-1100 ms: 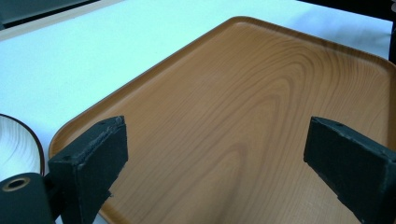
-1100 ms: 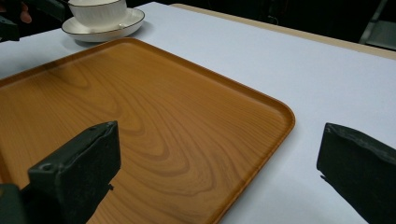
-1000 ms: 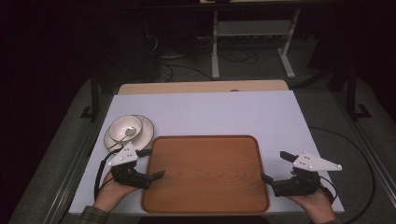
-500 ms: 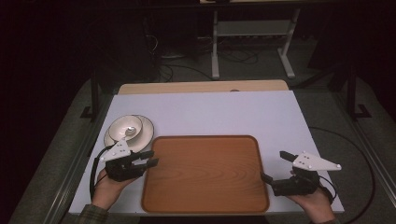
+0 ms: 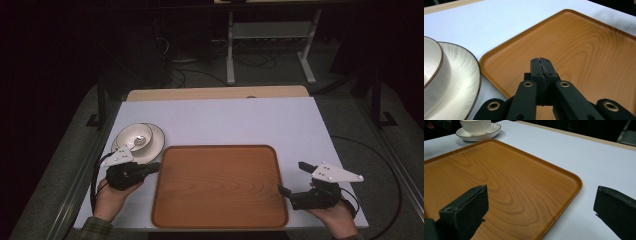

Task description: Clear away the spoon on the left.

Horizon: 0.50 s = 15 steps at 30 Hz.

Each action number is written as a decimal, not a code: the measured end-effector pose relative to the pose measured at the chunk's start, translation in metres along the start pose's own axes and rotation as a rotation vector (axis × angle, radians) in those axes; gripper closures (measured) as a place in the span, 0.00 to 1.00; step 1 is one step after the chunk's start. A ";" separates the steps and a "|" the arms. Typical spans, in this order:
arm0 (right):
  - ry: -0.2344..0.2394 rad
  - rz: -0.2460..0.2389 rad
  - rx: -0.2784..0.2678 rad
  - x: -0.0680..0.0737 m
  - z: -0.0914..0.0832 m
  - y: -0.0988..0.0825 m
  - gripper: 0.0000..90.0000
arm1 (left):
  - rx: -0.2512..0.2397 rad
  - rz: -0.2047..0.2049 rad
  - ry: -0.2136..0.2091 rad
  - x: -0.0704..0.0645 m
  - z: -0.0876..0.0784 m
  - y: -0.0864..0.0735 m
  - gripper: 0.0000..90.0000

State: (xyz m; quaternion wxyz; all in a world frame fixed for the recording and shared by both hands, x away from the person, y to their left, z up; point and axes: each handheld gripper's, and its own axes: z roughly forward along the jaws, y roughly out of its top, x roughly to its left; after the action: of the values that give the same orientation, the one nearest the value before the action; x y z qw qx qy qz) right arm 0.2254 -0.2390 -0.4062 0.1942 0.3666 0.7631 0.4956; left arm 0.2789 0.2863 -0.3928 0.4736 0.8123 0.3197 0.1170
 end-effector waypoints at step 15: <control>0.001 -0.001 -0.001 -0.001 0.000 0.000 0.00 | -0.006 -0.029 0.045 0.012 -0.009 -0.005 1.00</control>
State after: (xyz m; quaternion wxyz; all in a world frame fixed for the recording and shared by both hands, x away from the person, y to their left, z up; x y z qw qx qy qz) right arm 0.2263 -0.2397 -0.4064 0.1944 0.3657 0.7632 0.4960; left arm 0.2816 0.3018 -0.3935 0.4705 0.8031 0.3419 0.1292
